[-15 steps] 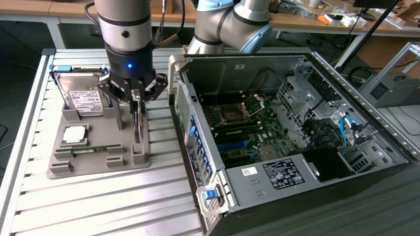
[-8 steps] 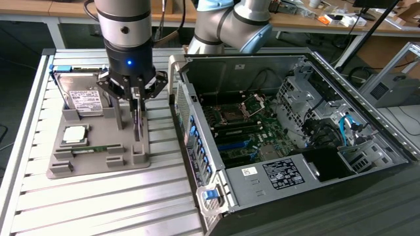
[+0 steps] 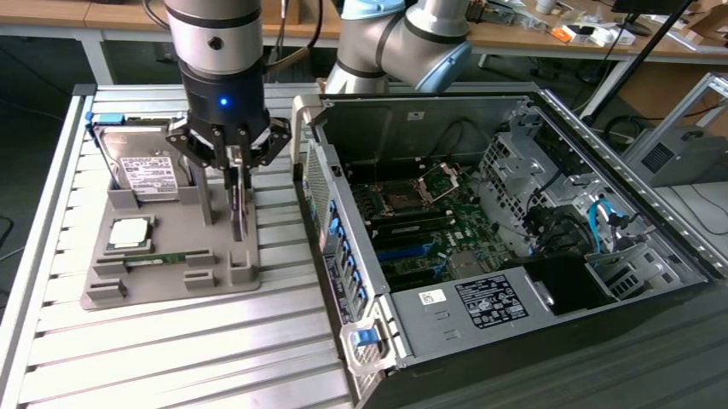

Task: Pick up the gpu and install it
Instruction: 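Pick up the gpu and move the gpu toward the slot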

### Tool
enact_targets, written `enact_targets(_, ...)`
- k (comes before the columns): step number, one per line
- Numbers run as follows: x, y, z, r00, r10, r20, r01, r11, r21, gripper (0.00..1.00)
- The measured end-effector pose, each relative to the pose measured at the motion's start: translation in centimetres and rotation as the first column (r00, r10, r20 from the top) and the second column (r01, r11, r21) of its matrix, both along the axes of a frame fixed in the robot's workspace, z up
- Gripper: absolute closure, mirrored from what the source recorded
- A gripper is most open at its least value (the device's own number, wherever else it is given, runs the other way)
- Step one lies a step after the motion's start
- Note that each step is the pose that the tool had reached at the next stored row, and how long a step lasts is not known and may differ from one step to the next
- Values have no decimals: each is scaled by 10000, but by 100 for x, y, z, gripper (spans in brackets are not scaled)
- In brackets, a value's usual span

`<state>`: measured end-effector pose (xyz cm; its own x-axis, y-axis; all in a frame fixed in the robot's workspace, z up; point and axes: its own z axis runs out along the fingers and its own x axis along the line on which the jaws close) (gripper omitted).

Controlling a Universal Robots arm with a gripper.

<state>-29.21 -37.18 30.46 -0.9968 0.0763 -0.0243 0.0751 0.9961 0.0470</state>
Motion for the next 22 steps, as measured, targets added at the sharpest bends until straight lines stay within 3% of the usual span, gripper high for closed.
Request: enact_targets(22,0,0,155,10000,0,0,0,10000,7,73)
